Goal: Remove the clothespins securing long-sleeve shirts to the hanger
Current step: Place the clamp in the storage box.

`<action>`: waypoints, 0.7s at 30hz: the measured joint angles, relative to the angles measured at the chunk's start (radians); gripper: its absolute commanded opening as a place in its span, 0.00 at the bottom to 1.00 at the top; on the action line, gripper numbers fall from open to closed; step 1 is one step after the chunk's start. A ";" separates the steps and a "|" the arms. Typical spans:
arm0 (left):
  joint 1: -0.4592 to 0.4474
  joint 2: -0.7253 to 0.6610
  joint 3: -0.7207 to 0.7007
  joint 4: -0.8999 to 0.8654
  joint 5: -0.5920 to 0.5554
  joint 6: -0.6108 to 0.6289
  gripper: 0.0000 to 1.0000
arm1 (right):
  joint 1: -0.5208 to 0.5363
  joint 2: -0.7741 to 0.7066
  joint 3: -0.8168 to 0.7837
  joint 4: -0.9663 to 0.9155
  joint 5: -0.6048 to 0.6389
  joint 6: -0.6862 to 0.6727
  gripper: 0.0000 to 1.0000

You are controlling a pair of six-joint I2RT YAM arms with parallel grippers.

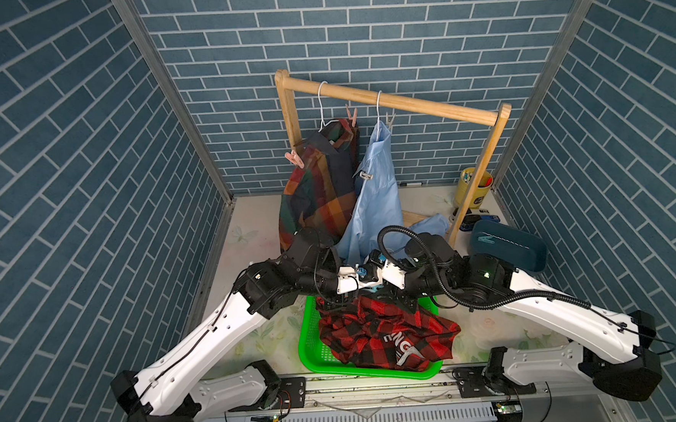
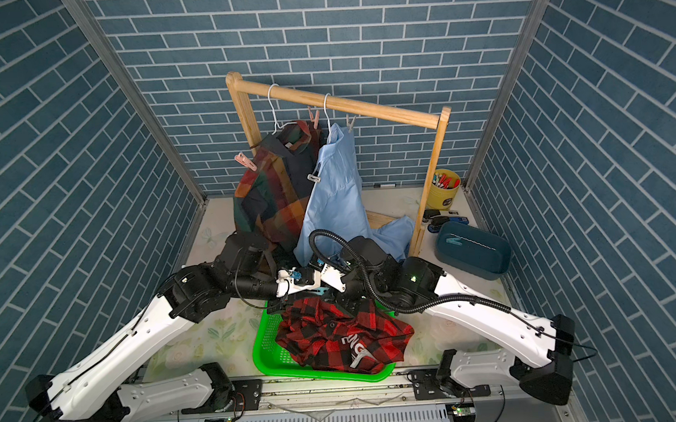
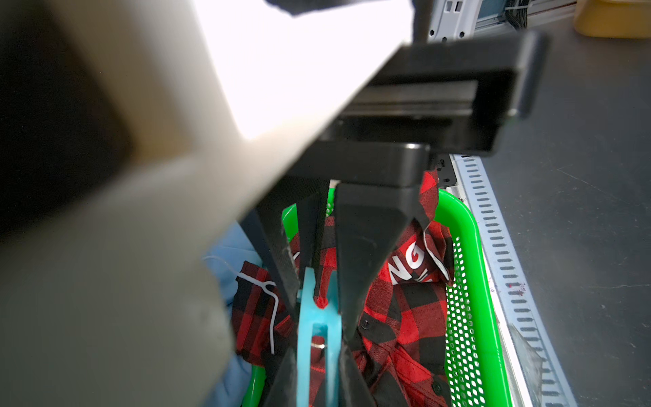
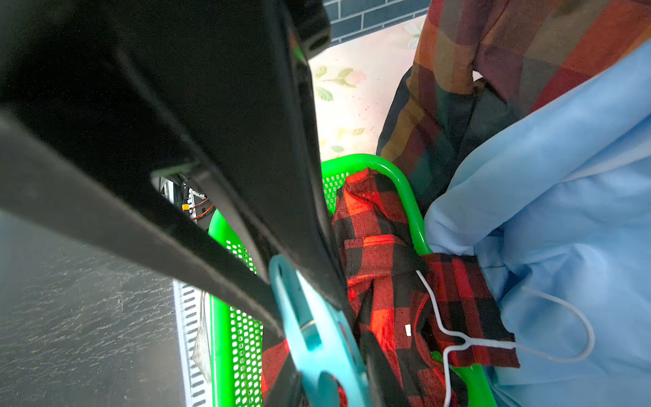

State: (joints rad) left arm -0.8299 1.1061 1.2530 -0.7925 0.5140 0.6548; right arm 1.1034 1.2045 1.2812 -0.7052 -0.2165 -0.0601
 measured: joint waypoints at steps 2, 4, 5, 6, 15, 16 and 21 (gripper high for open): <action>0.000 0.000 0.000 -0.001 0.000 0.000 0.14 | 0.000 0.000 0.000 -0.002 0.000 0.000 0.09; 0.000 0.000 0.000 0.000 0.001 0.000 0.15 | 0.000 0.000 0.001 -0.003 0.000 0.000 0.04; 0.000 0.000 0.000 0.000 0.001 0.000 0.15 | 0.000 0.000 0.001 -0.003 -0.001 0.000 0.02; 0.000 0.000 0.000 -0.001 0.001 0.000 0.16 | 0.000 0.000 0.001 -0.003 -0.001 0.000 0.00; 0.000 0.005 0.000 -0.003 0.017 0.003 0.36 | 0.003 0.003 0.008 -0.019 -0.005 -0.001 0.00; 0.000 0.005 0.002 -0.004 0.023 0.002 0.38 | 0.005 0.004 0.010 -0.022 -0.005 -0.002 0.00; 0.000 0.006 0.005 -0.004 0.032 0.002 0.38 | 0.007 0.005 0.018 -0.025 -0.006 -0.008 0.00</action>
State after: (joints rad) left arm -0.8299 1.1126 1.2583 -0.7963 0.5457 0.6567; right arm 1.1107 1.2095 1.2991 -0.7303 -0.2222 -0.0677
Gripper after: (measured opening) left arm 0.389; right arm 0.198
